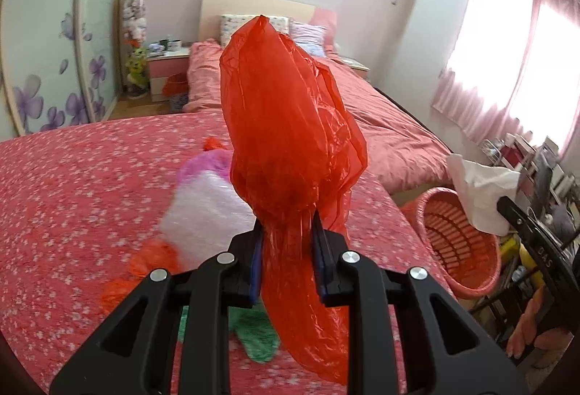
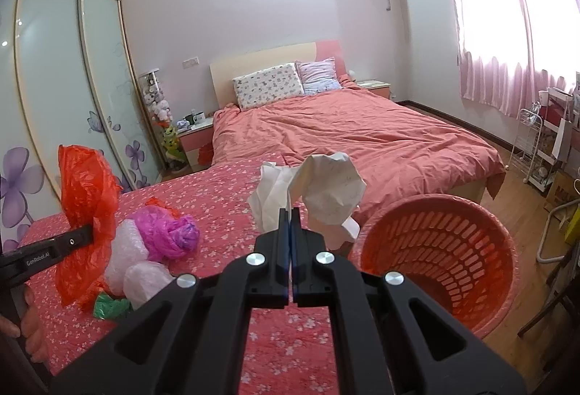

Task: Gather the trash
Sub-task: 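Carry the red-orange bag and tissue paper over the orange basket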

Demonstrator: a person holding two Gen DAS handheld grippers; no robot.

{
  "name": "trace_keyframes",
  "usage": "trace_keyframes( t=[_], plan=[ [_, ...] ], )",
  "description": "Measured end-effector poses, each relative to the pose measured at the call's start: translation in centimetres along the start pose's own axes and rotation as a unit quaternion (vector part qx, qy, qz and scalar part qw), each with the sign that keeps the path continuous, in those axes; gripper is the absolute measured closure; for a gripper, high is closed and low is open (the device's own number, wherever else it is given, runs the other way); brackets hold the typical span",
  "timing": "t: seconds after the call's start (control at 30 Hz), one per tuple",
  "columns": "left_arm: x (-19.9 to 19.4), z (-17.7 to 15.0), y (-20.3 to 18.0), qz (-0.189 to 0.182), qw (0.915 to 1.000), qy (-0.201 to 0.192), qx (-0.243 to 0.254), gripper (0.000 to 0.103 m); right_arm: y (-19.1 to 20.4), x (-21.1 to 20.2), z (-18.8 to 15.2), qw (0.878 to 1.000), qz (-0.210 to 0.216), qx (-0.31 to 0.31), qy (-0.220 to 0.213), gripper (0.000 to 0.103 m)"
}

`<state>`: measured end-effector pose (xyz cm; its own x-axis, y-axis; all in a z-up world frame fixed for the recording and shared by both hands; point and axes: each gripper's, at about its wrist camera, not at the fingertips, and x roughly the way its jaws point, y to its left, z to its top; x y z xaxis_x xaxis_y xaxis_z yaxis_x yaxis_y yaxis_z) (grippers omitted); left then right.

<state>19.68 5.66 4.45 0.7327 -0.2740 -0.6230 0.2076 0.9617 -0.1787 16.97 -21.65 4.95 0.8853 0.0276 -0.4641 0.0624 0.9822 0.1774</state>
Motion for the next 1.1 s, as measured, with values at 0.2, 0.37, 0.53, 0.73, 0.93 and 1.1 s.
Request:
trace_keyframes(
  t=[0.2,0.37,0.53,0.73,0.93,1.1],
  plan=[
    [0.8,-0.7,-2.6,-0.023,0.9995,0.008,0.018,0.080,-1.5,-0.6,-0.2,1.000,-0.011,0.006,-0.006,0.101],
    [1.6,-1.2,-4.8,-0.039,0.9986,0.014,0.031,0.080,-3.0,-1.0,-0.3,1.000,-0.022,0.012,-0.010,0.100],
    [2.4,-1.5,-6.8,-0.053,0.9975,0.020,0.043,0.080,-4.5,-1.4,-0.4,0.999,-0.031,0.020,-0.013,0.101],
    [3.5,-1.9,-9.2,-0.078,0.9952,0.028,0.052,0.080,-6.6,-1.7,-0.8,0.998,-0.044,0.035,-0.018,0.100],
    [4.7,-2.3,-11.6,-0.114,0.9910,0.038,0.059,0.080,-8.9,-2.2,-1.1,0.997,-0.064,0.045,-0.026,0.100],
    [5.7,-2.6,-14.1,-0.135,0.9876,0.043,0.069,0.080,-11.0,-2.4,-1.3,0.995,-0.078,0.055,-0.030,0.100]
  ],
)
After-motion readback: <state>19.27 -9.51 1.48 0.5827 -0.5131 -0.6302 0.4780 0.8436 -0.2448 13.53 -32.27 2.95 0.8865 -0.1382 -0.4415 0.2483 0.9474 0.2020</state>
